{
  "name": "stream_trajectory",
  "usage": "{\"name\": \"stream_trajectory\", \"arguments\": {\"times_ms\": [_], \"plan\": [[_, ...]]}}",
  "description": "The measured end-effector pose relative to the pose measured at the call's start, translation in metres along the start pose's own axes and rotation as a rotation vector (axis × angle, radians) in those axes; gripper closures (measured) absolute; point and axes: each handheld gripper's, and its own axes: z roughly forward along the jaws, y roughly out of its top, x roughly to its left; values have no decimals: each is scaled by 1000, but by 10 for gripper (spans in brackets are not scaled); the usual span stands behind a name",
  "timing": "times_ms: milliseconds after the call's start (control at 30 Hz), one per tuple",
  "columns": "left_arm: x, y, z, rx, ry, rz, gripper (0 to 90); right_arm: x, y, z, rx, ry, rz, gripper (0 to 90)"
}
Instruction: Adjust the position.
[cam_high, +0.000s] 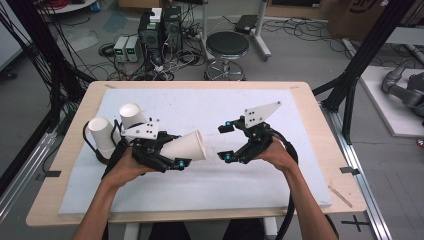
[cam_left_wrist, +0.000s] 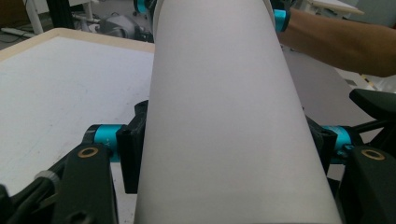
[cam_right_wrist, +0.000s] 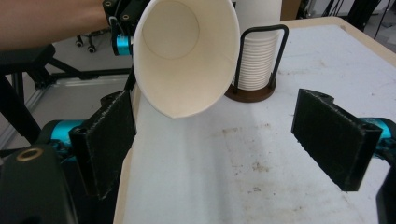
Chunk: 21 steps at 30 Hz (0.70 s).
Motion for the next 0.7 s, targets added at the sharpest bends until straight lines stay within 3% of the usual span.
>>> {"name": "stream_trajectory", "arguments": {"times_ms": [300, 700], "plan": [[-1, -5, 2, -52, -5, -9, 347, 1, -8, 6, -47, 5, 23, 143], [-1, -8, 6, -64, -16, -2, 347, 2, -15, 11, -88, 13, 43, 142]]}}
